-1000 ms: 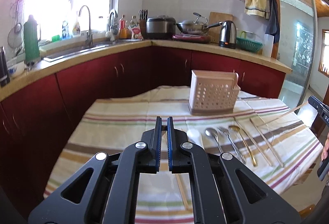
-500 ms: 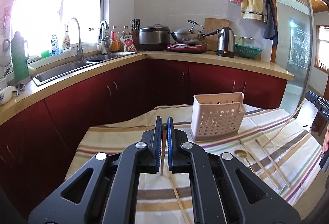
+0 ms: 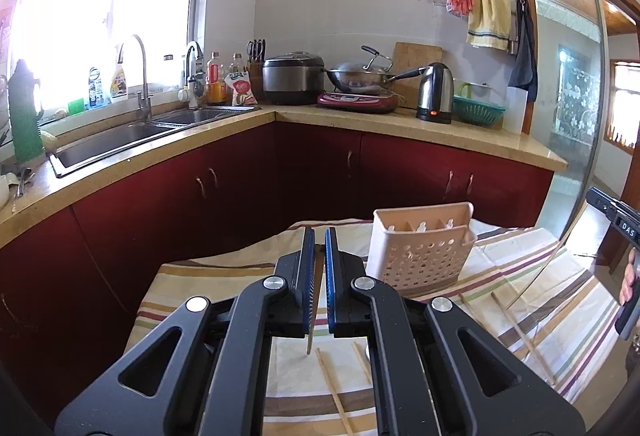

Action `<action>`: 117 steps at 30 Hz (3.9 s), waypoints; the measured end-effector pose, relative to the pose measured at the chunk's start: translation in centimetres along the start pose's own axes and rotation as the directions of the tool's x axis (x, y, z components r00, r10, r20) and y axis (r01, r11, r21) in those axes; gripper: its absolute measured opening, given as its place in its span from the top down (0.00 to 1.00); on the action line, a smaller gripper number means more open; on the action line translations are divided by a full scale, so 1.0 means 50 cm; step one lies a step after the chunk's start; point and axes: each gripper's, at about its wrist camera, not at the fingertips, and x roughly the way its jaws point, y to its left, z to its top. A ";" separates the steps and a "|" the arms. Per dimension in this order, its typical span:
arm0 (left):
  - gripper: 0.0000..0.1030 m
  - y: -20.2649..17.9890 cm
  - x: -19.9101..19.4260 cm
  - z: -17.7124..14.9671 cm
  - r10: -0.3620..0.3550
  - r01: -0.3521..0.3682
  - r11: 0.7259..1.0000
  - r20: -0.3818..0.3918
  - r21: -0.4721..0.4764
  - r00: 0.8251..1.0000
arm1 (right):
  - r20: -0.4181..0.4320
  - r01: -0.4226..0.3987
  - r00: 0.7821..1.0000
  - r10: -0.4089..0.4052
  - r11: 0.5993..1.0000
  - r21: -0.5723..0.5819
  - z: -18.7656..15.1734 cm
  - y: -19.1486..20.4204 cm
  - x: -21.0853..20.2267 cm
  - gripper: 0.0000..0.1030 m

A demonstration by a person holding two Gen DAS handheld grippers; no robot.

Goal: Organize utensils
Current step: 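Lower the left tool's chopstick into the caddy while the right tool lowers its own, then open both tools to release the chopsticks standing in the caddy, then move both tools back to the row and grasp one more chopstick each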

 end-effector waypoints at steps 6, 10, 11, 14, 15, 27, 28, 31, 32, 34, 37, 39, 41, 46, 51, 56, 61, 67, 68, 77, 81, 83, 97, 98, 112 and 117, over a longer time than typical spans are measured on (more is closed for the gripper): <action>0.95 -0.005 -0.003 0.049 -0.044 0.044 0.999 0.019 -0.018 0.999 | 0.024 -0.036 0.999 0.035 0.999 0.014 0.045 0.000 -0.001 0.93; 0.95 -0.019 -0.005 0.082 -0.063 0.063 0.998 0.046 -0.006 0.997 | 0.048 -0.056 0.997 0.056 0.998 0.001 0.078 0.010 -0.001 0.93; 0.95 -0.025 -0.006 0.091 -0.071 0.071 0.997 0.053 -0.003 0.996 | 0.052 -0.065 0.997 0.065 0.998 0.000 0.088 0.012 0.000 0.93; 0.95 -0.048 -0.009 0.119 -0.088 0.087 0.996 0.080 0.019 0.993 | 0.064 -0.091 0.994 0.090 0.996 0.005 0.113 0.016 0.004 0.93; 0.95 -0.056 -0.010 0.129 -0.095 0.093 0.995 0.091 0.026 0.991 | 0.073 -0.097 0.993 0.097 0.995 0.001 0.124 0.020 0.005 0.94; 0.95 -0.125 0.038 0.248 -0.181 0.176 0.983 0.142 0.050 0.973 | 0.130 -0.161 0.979 0.160 0.987 -0.002 0.215 0.036 0.057 0.93; 0.95 -0.130 0.045 0.253 -0.187 0.181 0.982 0.142 0.054 0.972 | 0.136 -0.163 0.978 0.161 0.987 -0.002 0.220 0.038 0.064 0.93; 0.95 -0.147 0.078 0.269 -0.198 0.191 0.980 0.137 0.061 0.971 | 0.138 -0.166 0.977 0.164 0.986 0.004 0.232 0.042 0.095 0.93; 0.95 -0.151 0.091 0.274 -0.202 0.196 0.979 0.132 0.060 0.970 | 0.136 -0.171 0.976 0.168 0.985 0.010 0.234 0.040 0.105 0.93; 0.95 -0.156 0.119 0.278 -0.206 0.200 0.978 0.117 0.057 0.972 | 0.128 -0.173 0.977 0.169 0.985 0.018 0.239 0.039 0.130 0.93; 0.95 -0.157 0.160 0.277 -0.209 0.206 0.978 0.084 0.044 0.974 | 0.114 -0.174 0.979 0.169 0.984 0.031 0.236 0.035 0.160 0.93; 0.95 -0.155 0.193 0.268 -0.212 0.211 0.977 0.050 0.029 0.976 | 0.087 -0.181 0.980 0.177 0.982 0.051 0.228 0.031 0.191 0.93; 0.95 -0.150 0.220 0.253 -0.210 0.209 0.978 0.021 0.013 0.978 | 0.060 -0.184 0.982 0.180 0.981 0.067 0.216 0.025 0.217 0.93; 0.95 -0.137 0.286 0.215 -0.202 0.201 0.979 -0.050 -0.017 0.978 | -0.024 -0.191 0.980 0.195 0.975 0.117 0.171 0.012 0.284 0.94; 0.95 -0.122 0.339 0.180 -0.208 0.203 0.978 -0.102 -0.056 0.973 | -0.103 -0.197 0.971 0.215 0.967 0.164 0.124 0.008 0.334 0.93; 0.95 -0.108 0.362 0.162 -0.206 0.200 0.977 -0.108 -0.070 0.973 | -0.138 -0.198 0.965 0.224 0.963 0.182 0.103 0.006 0.365 0.93; 0.87 -0.097 0.381 0.157 -0.199 0.188 0.977 -0.119 -0.096 0.973 | -0.141 -0.197 0.964 0.224 0.963 0.183 0.112 0.006 0.377 0.93; 0.54 -0.090 0.385 0.145 -0.192 0.180 0.977 -0.104 -0.113 0.976 | -0.144 -0.180 0.967 0.209 0.964 0.194 0.107 0.000 0.395 0.82; 0.49 -0.090 0.385 0.144 -0.188 0.177 0.978 -0.104 -0.110 0.977 | -0.142 -0.175 0.969 0.204 0.965 0.195 0.106 -0.001 0.395 0.72; 0.25 -0.085 0.369 0.145 -0.169 0.161 0.981 -0.073 -0.105 0.983 | -0.120 -0.154 0.977 0.177 0.971 0.182 0.103 -0.002 0.381 0.56; 0.24 -0.085 0.341 0.140 -0.150 0.144 0.984 -0.059 -0.101 0.987 | -0.103 -0.145 0.981 0.165 0.974 0.173 0.105 -0.006 0.350 0.54; 0.22 -0.084 0.324 0.136 -0.136 0.131 0.987 -0.047 -0.095 0.990 | -0.092 -0.134 0.984 0.151 0.978 0.162 0.103 -0.007 0.328 0.54; 0.16 -0.093 0.110 -0.013 0.064 -0.060 0.996 0.066 -0.060 0.996 | -0.101 -0.004 0.995 0.011 0.998 0.066 -0.052 0.015 0.119 0.48; 0.16 -0.090 0.095 -0.033 0.084 -0.080 0.995 0.064 -0.067 0.994 | -0.103 0.000 0.995 0.007 0.998 0.067 -0.064 0.016 0.107 0.48; 0.16 -0.082 -0.028 -0.287 0.210 -0.212 0.975 -0.033 -0.069 0.977 | -0.187 0.111 0.978 -0.094 0.991 0.079 -0.306 -0.008 -0.040 0.49; 0.16 -0.079 -0.052 -0.350 0.223 -0.229 0.968 -0.073 -0.098 0.972 | -0.213 0.103 0.973 -0.086 0.992 0.070 -0.368 0.003 -0.079 0.49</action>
